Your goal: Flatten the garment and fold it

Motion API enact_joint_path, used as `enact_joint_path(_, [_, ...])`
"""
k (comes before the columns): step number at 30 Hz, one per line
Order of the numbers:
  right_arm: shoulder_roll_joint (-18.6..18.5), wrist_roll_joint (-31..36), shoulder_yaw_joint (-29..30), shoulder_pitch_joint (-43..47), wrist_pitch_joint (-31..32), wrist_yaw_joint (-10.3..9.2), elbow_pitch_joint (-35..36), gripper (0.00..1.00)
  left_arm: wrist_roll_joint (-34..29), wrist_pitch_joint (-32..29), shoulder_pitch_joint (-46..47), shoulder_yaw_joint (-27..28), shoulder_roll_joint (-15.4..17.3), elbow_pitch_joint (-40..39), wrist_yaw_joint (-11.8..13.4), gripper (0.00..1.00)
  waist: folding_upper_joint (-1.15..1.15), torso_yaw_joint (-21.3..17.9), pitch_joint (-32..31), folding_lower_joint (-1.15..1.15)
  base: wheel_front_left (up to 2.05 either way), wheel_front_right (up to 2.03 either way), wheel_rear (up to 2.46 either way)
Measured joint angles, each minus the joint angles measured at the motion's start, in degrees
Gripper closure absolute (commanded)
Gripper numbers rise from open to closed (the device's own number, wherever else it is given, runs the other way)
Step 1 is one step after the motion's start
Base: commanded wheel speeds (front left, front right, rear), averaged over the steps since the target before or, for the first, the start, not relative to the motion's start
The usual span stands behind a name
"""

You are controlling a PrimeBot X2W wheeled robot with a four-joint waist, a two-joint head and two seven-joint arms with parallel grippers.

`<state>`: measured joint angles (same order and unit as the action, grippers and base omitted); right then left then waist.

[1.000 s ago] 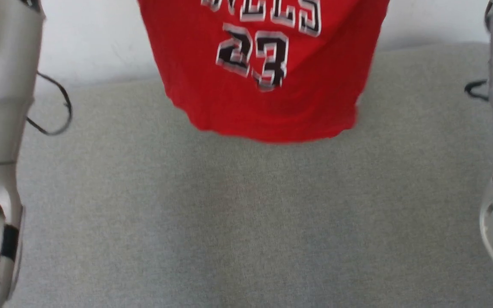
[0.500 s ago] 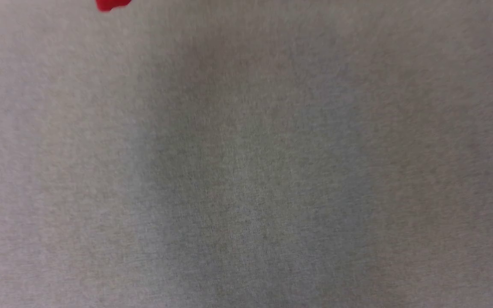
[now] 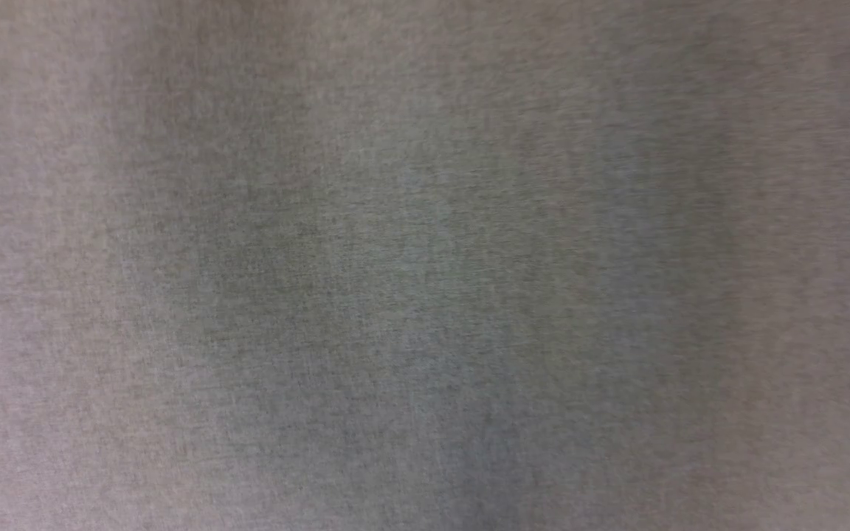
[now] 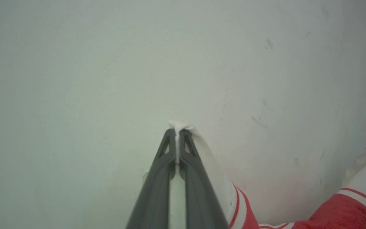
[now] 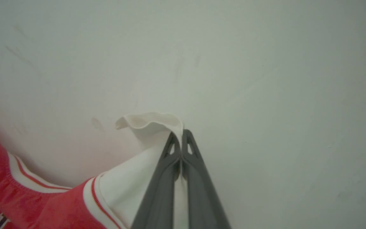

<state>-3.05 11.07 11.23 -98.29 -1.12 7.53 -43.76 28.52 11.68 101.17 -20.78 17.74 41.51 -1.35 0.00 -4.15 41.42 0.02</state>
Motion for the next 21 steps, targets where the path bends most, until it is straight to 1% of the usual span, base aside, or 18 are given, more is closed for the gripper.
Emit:
enact_joint_path(4, [-0.08, -0.08, -2.05, 1.68, -2.09, 0.00, -2.29, 1.00, 1.03, 1.05, -3.06, 0.09, 0.05, 0.63, -2.26, 1.00, 0.00, 1.43, 1.33, 0.00, 0.00, 0.00, 0.00])
enact_joint_path(6, [-0.34, -1.21, -3.77, 3.08, -3.25, 0.00, -3.03, 1.00, 2.03, 1.45, -4.80, 0.10, 0.25, 0.55, -3.27, 1.00, 0.00, 1.98, 1.10, 0.00, 0.00, 0.00, 0.00])
enact_joint_path(9, [-1.69, -4.38, -7.49, 5.59, -4.03, 0.01, -3.25, 1.00, 3.83, 1.46, -8.20, -0.01, 1.02, -0.78, -4.52, 1.00, 0.00, 2.52, -0.15, -0.02, 0.00, 0.00, 0.00])
enact_joint_path(12, [-3.08, -9.47, -10.87, 9.05, -4.47, 0.01, -1.92, 1.00, 5.77, 1.46, -12.49, 0.13, 2.25, -3.54, -5.16, 1.00, 0.00, 2.69, -1.85, -0.03, 0.00, 0.00, 0.00])
enact_joint_path(16, [-5.19, -17.57, -15.26, 16.03, -3.48, 0.01, 3.03, 1.00, 8.40, 0.86, -21.20, 0.18, 4.09, -8.81, -5.24, 1.00, 0.00, 2.76, -4.42, -0.03, 0.00, 0.00, 0.00])
enact_joint_path(20, [-8.60, -24.85, -17.61, 25.63, -1.19, 0.00, 11.40, 1.00, 10.87, -0.37, -32.09, 0.70, 6.39, -16.00, -5.15, 1.00, 0.00, 2.73, -7.26, -0.03, 0.00, 0.00, 0.00])
enact_joint_path(21, [-9.44, -26.29, -17.64, 28.42, -0.47, 0.00, 13.76, 1.00, 11.52, -0.59, -35.15, 1.03, 6.91, -18.22, -4.78, 1.00, 0.00, 2.70, -8.02, -0.03, 0.00, 0.00, 0.00])
